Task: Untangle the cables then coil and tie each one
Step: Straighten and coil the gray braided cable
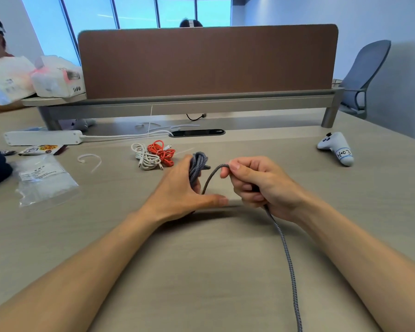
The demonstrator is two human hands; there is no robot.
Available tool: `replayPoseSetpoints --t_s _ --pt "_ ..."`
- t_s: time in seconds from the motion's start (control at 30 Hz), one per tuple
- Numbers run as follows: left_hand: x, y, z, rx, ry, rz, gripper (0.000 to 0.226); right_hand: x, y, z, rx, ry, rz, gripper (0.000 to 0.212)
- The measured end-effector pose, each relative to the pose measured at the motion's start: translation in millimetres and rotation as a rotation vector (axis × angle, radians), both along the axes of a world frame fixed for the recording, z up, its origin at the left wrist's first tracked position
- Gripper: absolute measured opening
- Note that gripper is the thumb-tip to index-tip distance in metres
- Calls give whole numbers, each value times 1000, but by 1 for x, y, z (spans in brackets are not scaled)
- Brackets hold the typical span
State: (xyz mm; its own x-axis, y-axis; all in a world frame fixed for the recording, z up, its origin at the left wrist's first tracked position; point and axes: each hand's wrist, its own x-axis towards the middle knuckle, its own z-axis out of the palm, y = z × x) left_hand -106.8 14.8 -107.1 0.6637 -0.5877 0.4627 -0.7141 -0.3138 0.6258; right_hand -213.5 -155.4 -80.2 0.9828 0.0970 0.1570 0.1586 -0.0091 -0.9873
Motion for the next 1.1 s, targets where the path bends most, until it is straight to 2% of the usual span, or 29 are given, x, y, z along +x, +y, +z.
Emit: replayPoseSetpoints --t_s 0.07,0.13,0.33,0.47,0.57,0.63,0.8,1.1 --pt "-3 -4 -1 11 -70 4 44 1 2 -1 52 -5 7 25" --pt "-6 -7 0 -14 -51 -39 25 2 2 -1 96 -14 12 25" --pt "-10 -5 2 -40 55 -183 9 4 0 -2 97 -28 -1 26" --pt "-13 -4 -4 -125 339 -336 18 3 0 -1 71 -30 -24 26" --pt "-14 -5 -2 -272 482 -285 39 3 -1 1 -5 -26 -87 26" --pt "-12 -6 1 -380 553 -232 41 3 -2 1 -76 -10 -127 26" --pt "-10 -5 6 -576 659 -155 40 4 -2 -2 -257 0 -191 33" --pt "-19 -10 3 -568 695 -281 32 8 7 -8 -342 10 -236 36"
